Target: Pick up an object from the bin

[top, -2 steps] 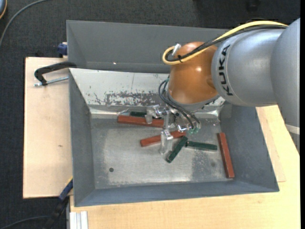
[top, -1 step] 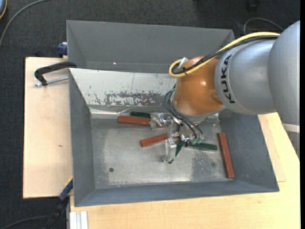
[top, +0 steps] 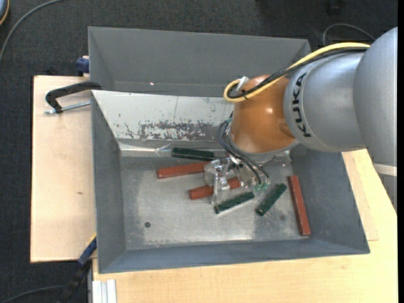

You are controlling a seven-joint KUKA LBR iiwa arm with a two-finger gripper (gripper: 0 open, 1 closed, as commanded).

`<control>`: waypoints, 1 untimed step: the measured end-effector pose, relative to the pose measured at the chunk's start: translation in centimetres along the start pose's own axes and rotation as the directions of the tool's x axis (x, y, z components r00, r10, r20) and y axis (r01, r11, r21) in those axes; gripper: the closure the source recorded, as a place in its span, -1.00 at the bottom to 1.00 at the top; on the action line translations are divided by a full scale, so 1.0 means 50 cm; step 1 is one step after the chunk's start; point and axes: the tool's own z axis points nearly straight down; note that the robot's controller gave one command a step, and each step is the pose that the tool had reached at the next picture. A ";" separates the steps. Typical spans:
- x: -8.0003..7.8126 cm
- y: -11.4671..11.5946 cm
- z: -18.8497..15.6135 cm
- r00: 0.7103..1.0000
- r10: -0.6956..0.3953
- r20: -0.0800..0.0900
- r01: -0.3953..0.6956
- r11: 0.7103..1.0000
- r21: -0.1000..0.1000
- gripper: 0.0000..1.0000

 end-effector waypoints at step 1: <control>-0.019 -0.096 -0.286 0.999 -0.054 0.010 0.054 0.999 0.006 1.00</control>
Offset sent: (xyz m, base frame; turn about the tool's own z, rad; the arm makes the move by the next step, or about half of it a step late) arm 0.0167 -0.0436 0.1366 -0.0574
